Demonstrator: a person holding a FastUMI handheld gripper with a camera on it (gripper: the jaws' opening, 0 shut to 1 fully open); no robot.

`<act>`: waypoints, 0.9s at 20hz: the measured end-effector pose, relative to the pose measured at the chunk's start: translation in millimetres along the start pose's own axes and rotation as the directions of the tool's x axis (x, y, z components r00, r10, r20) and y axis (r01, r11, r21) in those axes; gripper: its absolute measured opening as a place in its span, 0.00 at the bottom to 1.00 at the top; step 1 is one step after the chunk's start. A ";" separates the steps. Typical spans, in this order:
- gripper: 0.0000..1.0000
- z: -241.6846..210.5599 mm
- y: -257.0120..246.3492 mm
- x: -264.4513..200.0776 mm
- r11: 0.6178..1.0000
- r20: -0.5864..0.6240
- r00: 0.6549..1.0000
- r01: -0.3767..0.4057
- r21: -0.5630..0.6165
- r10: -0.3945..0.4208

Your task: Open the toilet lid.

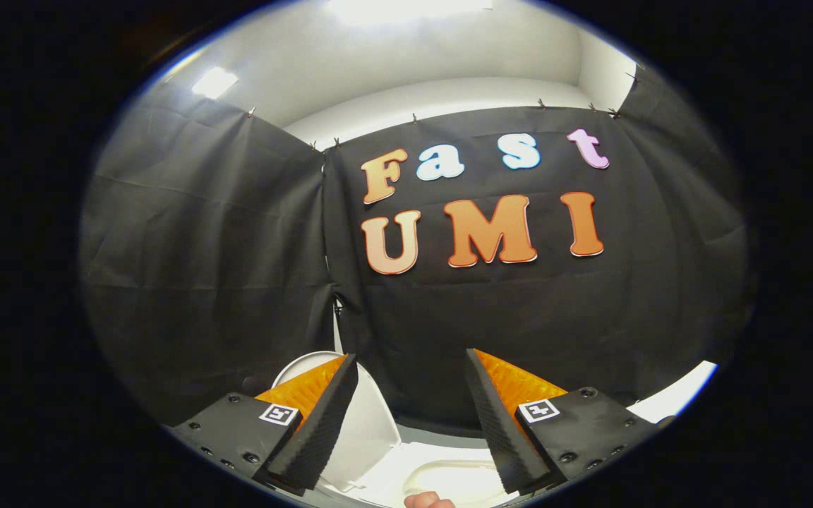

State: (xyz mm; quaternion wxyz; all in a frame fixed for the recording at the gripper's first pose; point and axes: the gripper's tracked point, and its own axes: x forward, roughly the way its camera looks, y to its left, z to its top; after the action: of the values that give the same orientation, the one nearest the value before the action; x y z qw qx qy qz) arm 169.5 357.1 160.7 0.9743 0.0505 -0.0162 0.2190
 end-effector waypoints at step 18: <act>0.97 -19.9 -210.2 -157.0 0.969 0.049 0.972 0.234 -0.083 -0.231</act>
State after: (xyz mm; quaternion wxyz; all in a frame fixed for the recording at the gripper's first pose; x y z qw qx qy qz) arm 117.8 103.5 113.3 0.9940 0.0134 -0.0385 0.1015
